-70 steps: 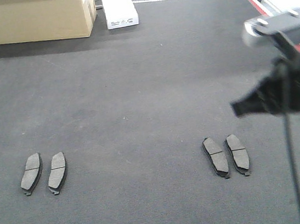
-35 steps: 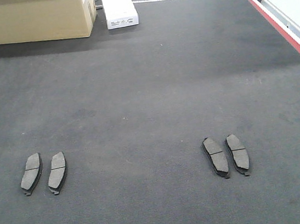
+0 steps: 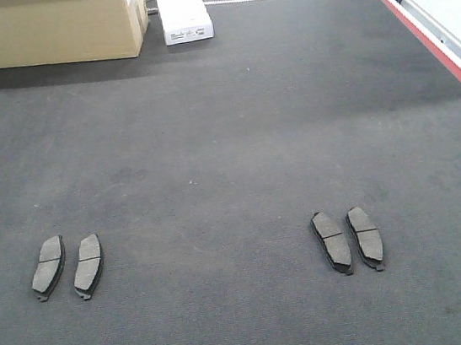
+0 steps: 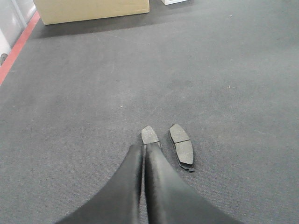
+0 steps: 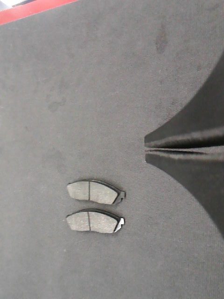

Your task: Move and align brake pads A on conveyor

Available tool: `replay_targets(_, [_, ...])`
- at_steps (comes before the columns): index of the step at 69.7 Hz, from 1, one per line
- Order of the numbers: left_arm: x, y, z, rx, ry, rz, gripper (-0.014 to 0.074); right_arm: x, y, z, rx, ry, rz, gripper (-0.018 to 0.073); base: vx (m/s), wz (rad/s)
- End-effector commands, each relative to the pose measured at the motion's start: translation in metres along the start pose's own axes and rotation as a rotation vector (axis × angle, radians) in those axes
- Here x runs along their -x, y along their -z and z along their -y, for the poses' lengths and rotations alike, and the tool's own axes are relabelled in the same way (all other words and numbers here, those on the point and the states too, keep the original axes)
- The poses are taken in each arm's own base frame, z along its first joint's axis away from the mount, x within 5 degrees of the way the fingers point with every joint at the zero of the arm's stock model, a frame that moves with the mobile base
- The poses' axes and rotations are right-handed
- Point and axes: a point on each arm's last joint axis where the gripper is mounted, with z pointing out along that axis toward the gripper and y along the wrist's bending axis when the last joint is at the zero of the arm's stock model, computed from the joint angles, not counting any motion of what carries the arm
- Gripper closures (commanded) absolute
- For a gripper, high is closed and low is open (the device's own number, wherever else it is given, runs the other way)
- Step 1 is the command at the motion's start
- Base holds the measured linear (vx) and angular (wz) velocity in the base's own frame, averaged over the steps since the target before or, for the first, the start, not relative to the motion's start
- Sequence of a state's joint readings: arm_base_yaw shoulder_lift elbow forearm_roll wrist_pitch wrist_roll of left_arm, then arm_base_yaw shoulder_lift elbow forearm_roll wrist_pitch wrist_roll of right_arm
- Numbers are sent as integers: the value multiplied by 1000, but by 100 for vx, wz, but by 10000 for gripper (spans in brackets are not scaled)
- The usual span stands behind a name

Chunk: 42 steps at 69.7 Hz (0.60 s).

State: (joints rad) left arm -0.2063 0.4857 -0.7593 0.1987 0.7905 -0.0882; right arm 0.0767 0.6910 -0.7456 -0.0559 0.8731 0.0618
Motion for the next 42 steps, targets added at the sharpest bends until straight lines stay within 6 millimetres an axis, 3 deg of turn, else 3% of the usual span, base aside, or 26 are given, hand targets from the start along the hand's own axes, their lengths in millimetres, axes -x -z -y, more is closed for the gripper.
replay_targets(1, [12, 3, -1, 1, -4, 85, 602, 10, 5, 2, -13, 12, 73, 566, 0, 0])
replay_targets(42, [12, 3, -1, 1, -5, 85, 602, 10, 5, 2, -13, 12, 73, 566, 0, 0])
